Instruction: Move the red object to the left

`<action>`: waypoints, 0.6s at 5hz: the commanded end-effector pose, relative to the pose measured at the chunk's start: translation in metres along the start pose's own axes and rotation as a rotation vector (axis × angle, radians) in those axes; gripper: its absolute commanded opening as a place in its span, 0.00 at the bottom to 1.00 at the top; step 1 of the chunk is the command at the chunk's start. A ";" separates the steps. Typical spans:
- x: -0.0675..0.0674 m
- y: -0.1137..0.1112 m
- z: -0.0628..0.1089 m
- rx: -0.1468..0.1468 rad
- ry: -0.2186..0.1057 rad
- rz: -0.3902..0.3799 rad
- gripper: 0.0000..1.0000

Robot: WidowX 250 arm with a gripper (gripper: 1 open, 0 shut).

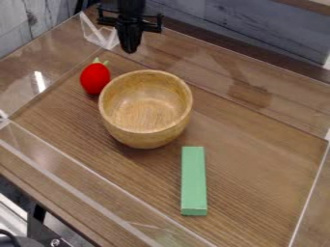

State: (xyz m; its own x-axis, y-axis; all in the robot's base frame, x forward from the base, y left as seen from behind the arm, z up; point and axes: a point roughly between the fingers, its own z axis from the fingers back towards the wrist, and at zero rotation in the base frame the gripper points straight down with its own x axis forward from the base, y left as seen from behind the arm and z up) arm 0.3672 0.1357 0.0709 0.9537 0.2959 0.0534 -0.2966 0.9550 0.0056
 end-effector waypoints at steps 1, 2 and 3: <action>0.005 -0.006 0.020 0.004 -0.051 0.074 1.00; 0.003 -0.012 0.022 0.001 -0.052 0.140 1.00; 0.000 -0.024 0.025 -0.014 -0.056 0.172 1.00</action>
State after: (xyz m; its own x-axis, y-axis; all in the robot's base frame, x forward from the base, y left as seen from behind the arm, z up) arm 0.3665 0.1105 0.0629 0.8922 0.4512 0.0174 -0.4512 0.8924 -0.0073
